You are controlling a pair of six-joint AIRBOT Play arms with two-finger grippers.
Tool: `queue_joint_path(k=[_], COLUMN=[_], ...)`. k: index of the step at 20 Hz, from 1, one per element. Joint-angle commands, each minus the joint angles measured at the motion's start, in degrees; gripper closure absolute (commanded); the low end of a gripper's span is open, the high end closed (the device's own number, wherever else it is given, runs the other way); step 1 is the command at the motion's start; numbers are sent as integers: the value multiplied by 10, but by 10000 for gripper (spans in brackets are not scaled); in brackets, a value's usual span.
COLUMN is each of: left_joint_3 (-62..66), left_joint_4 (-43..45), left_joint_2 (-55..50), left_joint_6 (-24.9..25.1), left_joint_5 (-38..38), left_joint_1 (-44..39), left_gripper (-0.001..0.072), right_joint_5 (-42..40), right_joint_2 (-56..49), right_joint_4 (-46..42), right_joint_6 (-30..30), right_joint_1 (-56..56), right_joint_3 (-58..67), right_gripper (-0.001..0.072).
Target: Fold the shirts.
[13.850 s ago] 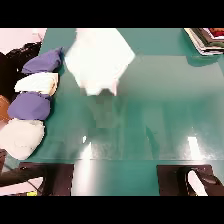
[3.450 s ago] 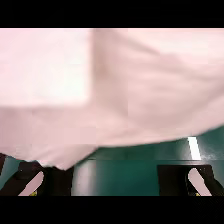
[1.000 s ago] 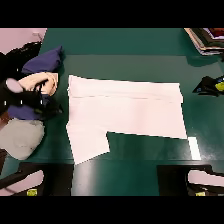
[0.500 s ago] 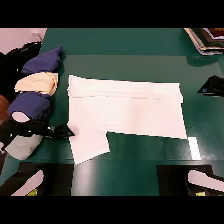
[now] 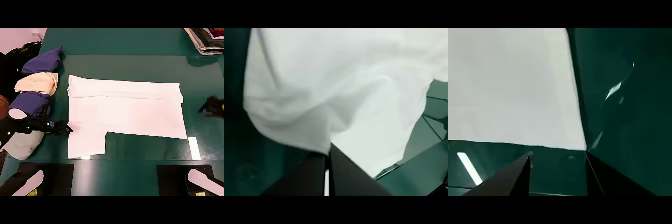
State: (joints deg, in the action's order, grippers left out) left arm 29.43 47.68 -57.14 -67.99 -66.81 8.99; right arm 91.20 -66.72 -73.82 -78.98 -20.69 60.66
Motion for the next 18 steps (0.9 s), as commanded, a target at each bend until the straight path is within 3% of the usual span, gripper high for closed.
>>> queue_joint_path(k=[1,6,10,14,17,18], left_joint_3=[34,35,35,35,35,35], left_joint_4=[-6,-9,-19,-19,-19,-19], left_joint_2=[2,2,2,2,2,2], left_joint_6=[5,5,5,5,5,5], left_joint_5=[-5,2,2,5,13,14], left_joint_1=[0,0,0,0,0,0], left_gripper=[687,687,687,687,687,687], right_joint_5=[-21,-79,-144,-163,-173,-179], right_joint_2=[44,25,10,11,11,11], right_joint_4=[-22,47,130,141,141,141], right_joint_6=[0,33,37,37,37,37], right_joint_1=[-89,-163,-163,-156,-113,-93], right_joint_3=[-154,-275,-293,-292,-292,-292], right_gripper=[326,330,332,339,378,471])
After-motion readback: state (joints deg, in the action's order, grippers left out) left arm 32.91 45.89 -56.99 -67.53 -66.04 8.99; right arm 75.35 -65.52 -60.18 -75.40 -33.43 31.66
